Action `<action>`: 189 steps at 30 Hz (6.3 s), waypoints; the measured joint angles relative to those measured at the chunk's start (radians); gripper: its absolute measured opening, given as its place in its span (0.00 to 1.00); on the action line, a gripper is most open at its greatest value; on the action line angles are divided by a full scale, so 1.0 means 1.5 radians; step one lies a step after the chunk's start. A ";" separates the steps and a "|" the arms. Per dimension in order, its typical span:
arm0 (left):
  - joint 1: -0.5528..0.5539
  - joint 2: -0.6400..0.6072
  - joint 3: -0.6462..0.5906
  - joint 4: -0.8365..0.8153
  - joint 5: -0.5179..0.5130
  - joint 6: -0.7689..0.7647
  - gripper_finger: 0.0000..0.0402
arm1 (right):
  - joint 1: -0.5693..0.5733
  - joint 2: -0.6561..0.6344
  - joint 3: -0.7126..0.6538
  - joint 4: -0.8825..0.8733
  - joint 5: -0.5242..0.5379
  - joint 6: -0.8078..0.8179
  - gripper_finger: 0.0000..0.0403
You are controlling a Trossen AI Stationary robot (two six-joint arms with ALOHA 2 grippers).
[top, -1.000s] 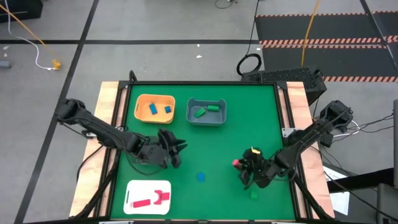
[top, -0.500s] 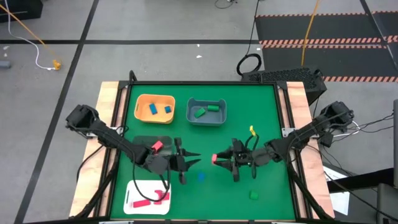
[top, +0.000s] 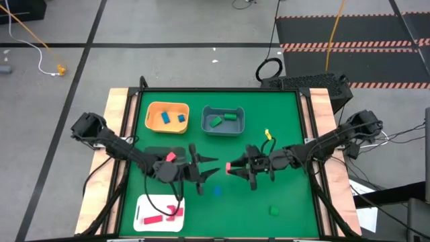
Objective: Sort & place blocks by color
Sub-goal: Put the orange square block into the black bin, then put the green half circle block into the blue bin
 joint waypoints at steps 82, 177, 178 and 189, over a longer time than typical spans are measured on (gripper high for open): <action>0.091 0.038 0.000 0.094 0.178 0.082 0.42 | -0.106 -0.006 0.001 0.080 -0.202 0.120 0.31; -0.080 -0.189 -0.020 -0.604 0.039 -0.889 0.50 | 0.130 0.028 0.001 -0.426 -0.116 0.315 0.65; -0.080 -0.189 -0.020 -0.582 0.033 -0.872 0.50 | 0.142 0.020 0.001 -0.448 -0.117 0.389 0.65; -0.049 -0.189 -0.020 -0.495 -0.033 -0.680 0.50 | 0.253 0.002 0.001 -0.479 -0.228 0.955 0.65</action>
